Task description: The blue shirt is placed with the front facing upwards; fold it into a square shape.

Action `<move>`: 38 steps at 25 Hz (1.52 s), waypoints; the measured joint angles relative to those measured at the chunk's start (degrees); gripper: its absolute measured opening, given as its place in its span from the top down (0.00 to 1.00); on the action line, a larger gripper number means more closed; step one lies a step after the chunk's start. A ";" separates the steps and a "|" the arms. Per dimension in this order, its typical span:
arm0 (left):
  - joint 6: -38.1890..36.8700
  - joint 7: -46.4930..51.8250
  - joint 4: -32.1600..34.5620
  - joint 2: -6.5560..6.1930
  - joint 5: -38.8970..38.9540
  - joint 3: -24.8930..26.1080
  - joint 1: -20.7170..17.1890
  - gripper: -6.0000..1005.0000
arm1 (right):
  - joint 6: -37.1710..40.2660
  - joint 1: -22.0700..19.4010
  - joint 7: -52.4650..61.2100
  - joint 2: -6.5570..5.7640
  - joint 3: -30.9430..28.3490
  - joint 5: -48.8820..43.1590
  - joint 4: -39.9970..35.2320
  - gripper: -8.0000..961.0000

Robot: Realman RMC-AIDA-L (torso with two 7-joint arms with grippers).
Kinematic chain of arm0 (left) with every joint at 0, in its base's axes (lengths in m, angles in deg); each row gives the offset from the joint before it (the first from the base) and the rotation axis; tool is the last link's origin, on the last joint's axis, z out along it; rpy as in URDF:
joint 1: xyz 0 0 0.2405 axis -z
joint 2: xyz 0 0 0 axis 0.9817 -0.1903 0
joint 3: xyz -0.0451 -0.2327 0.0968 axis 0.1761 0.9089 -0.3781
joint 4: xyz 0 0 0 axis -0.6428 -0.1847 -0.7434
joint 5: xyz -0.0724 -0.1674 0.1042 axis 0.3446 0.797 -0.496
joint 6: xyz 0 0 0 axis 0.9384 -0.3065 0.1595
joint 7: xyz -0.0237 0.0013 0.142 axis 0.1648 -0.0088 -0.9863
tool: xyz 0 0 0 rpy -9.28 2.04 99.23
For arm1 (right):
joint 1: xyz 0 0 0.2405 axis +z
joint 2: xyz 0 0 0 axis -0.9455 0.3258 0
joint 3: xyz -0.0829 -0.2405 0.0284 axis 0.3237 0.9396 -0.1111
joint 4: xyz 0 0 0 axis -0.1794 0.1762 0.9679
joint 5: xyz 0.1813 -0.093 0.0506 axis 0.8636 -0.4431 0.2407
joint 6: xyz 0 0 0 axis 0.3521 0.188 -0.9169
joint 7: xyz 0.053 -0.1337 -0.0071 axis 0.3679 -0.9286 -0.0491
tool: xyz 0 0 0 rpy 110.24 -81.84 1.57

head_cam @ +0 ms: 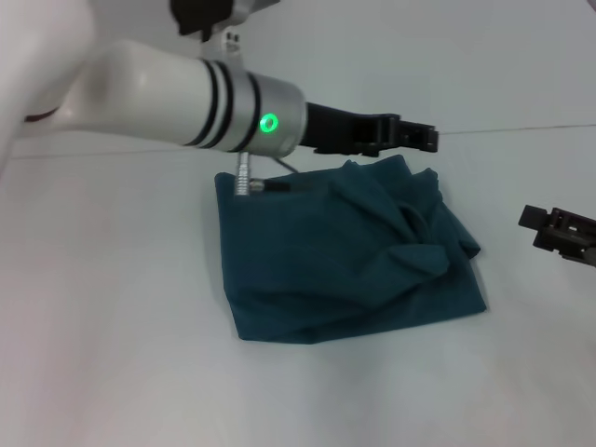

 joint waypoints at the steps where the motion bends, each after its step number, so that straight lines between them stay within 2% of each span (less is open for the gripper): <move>1: -0.83 0.10 0.06 0.00 -0.04 0.93 -0.47 0.30 | 0.07 0.00 0.13 -0.22 0.00 -0.07 0.00 0.03; 5: -5.02 0.79 0.49 -0.33 -0.49 5.19 -3.29 0.13 | 0.13 0.22 1.68 -1.35 0.00 -1.80 -0.54 0.03; 6: -6.27 0.82 0.55 -0.53 -0.51 6.57 -4.23 0.09 | 0.16 0.84 3.19 -2.38 0.00 -3.80 -0.78 0.03; 7: -7.24 0.82 0.55 -0.74 -0.53 7.71 -5.03 0.09 | 0.23 1.22 3.83 -2.94 0.00 -4.75 -0.80 0.03; 8: -8.25 0.83 0.57 -0.98 -0.51 8.86 -5.90 0.09 | 0.23 1.22 3.83 -2.94 0.00 -4.75 -0.80 0.03; 9: -9.34 0.81 0.58 -1.27 -0.43 10.20 -7.04 0.08 | 0.37 1.76 4.81 -3.63 0.00 -5.81 -0.82 0.03; 10: -10.30 0.76 0.59 -1.53 -0.29 11.26 -8.01 0.08 | 0.90 2.90 6.81 -5.10 0.00 -7.70 -1.15 0.03; 11: -11.33 0.62 0.66 -1.76 -0.12 12.59 -9.12 0.08 | 1.38 3.41 7.81 -5.72 0.00 -8.40 -1.66 0.03; 12: -12.39 0.47 0.77 -1.94 -0.03 13.81 -10.17 0.08 | 1.38 3.41 7.81 -5.72 0.00 -8.40 -1.66 0.03; 15: -15.08 0.31 1.00 -2.43 -0.39 17.04 -12.83 0.08 | 2.94 5.45 12.44 -7.12 0.00 -11.28 -5.49 0.03; 18: -16.32 0.24 0.98 -2.72 -0.59 18.61 -14.74 0.08 | 3.22 8.20 19.38 -7.47 -0.27 -17.17 -11.22 0.04; 23: -18.14 -0.90 1.09 -2.33 -0.53 20.33 -17.12 0.08 | 3.00 13.60 25.16 -7.38 -0.25 -27.19 -15.58 0.05; 26: -20.66 -2.18 1.23 -2.26 -0.19 22.36 -17.99 0.08 | 3.36 17.94 26.45 -6.78 0.30 -32.89 -16.31 0.05; 32: -26.39 -3.54 4.39 -2.00 -0.01 27.57 -20.65 0.08 | 2.31 27.19 28.85 -3.88 5.57 -44.31 -16.42 0.06; 35: -27.06 -3.61 4.84 -1.93 0.04 28.27 -20.98 0.08 | -0.23 30.45 31.07 -2.30 9.42 -47.87 -15.62 0.07; 36: -29.11 -3.78 6.46 -1.73 0.60 30.31 -22.10 0.08 | -1.49 31.26 31.89 -1.83 10.86 -48.60 -15.27 0.07; 38: -29.93 -4.17 7.23 -1.53 1.41 31.14 -22.97 0.08 | -3.85 32.40 32.97 -0.98 13.35 -49.23 -14.33 0.07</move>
